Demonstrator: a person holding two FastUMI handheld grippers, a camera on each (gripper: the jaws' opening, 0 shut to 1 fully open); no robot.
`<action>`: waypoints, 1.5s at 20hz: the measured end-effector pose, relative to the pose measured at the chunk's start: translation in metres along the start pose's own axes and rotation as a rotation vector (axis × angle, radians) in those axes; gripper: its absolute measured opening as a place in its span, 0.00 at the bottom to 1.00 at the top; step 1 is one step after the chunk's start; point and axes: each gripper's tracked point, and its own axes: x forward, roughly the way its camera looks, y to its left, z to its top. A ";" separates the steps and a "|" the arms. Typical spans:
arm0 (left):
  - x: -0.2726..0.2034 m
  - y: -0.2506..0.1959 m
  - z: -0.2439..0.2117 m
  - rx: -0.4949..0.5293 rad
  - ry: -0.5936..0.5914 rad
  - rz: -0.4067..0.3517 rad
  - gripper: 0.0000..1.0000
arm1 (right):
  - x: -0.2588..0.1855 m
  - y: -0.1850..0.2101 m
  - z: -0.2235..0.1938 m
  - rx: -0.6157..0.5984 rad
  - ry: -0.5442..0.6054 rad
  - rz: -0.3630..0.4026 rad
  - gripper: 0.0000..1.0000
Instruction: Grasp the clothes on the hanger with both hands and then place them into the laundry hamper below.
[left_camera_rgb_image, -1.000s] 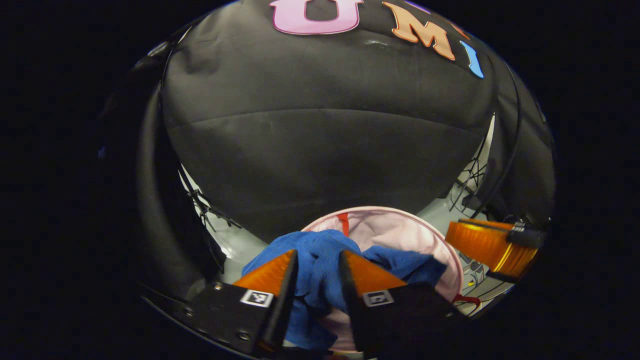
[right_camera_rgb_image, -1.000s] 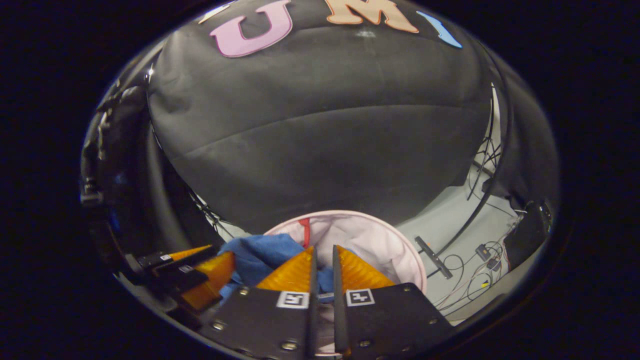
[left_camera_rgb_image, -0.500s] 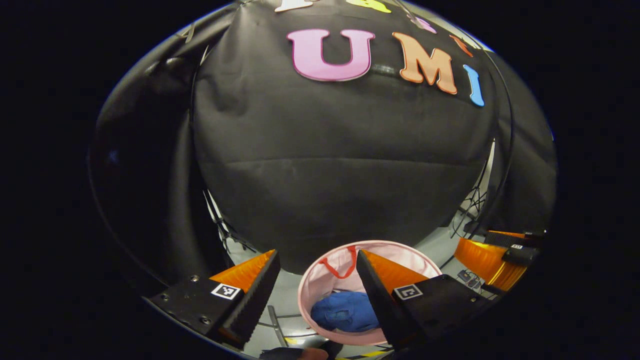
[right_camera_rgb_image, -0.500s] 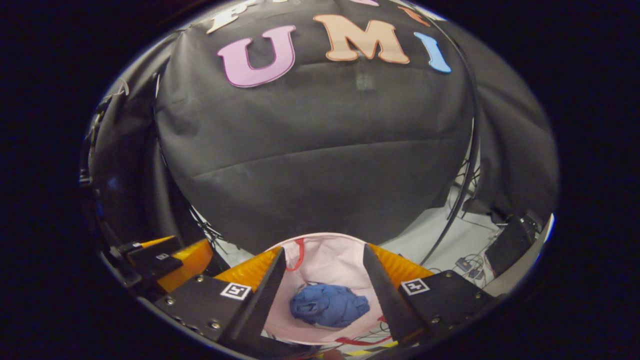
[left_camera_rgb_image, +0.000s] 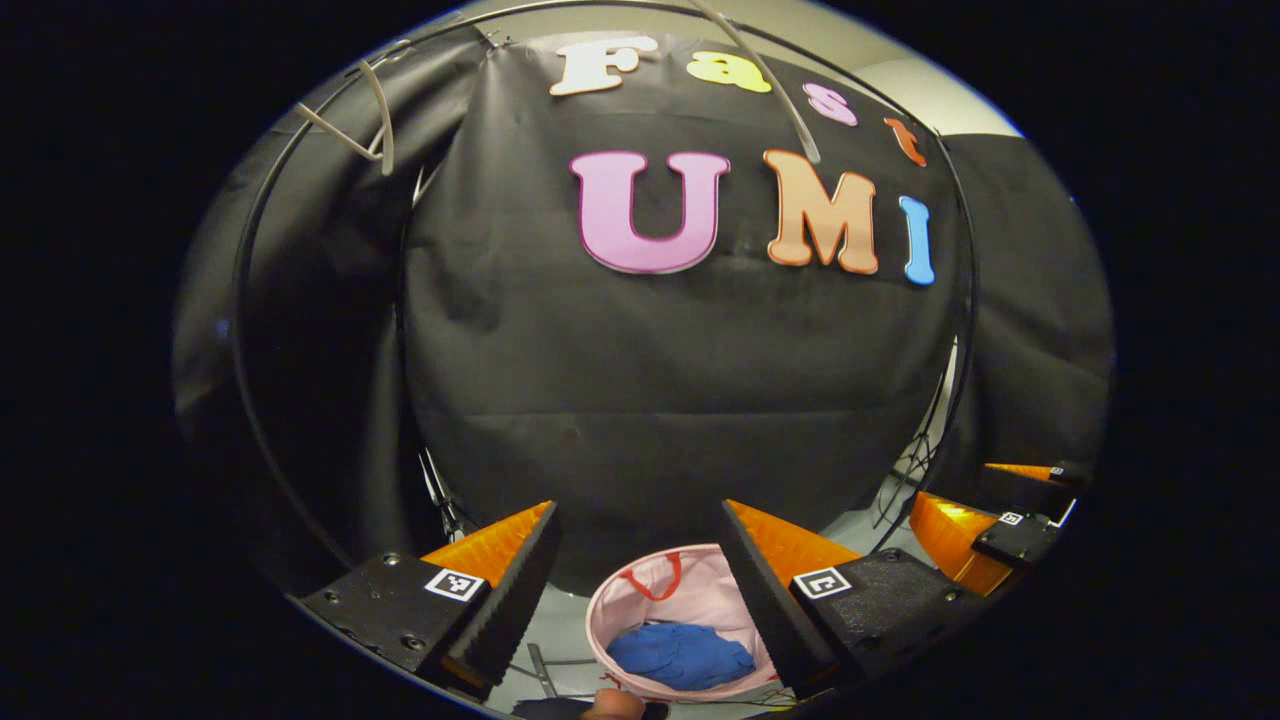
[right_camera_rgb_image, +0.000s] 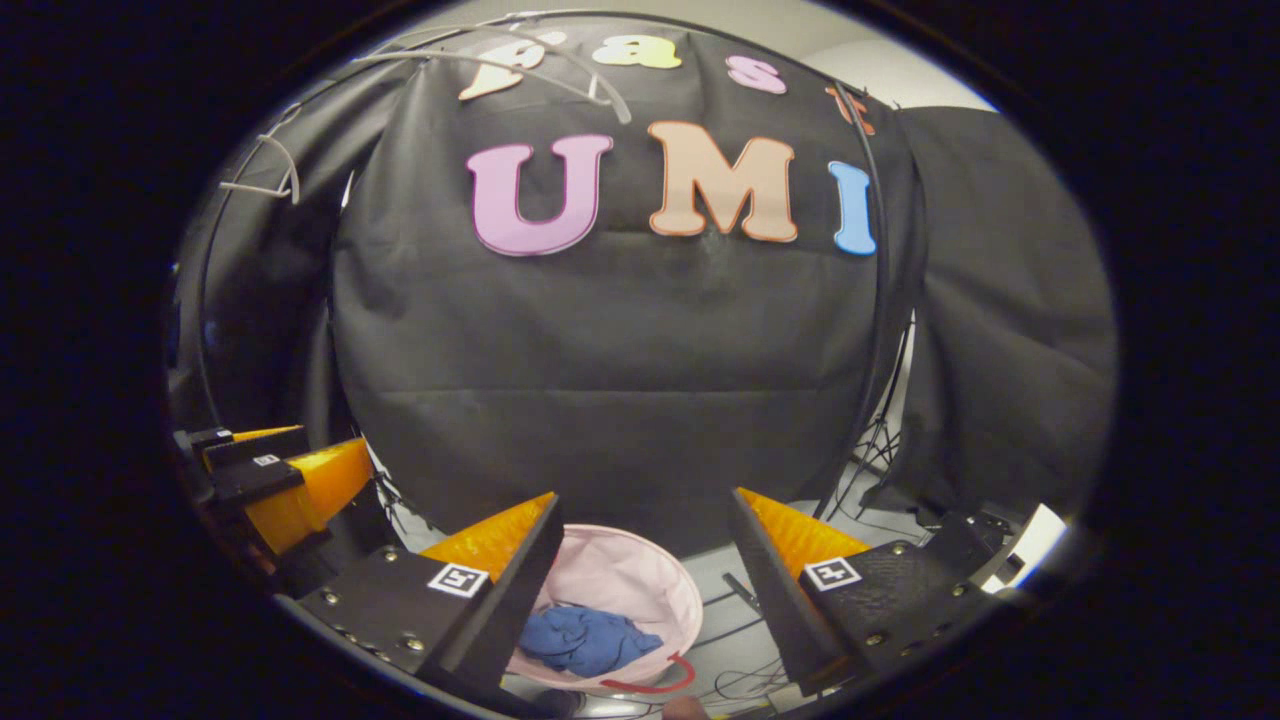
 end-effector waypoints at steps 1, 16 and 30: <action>-0.007 0.002 0.011 -0.002 -0.021 0.006 0.96 | -0.009 -0.005 0.012 0.001 -0.022 -0.006 0.99; -0.097 0.015 0.157 -0.046 -0.244 -0.019 0.93 | -0.127 -0.009 0.160 0.102 -0.336 0.142 0.98; -0.152 0.013 0.225 -0.053 -0.327 -0.071 0.92 | -0.182 -0.033 0.215 0.077 -0.446 0.176 1.00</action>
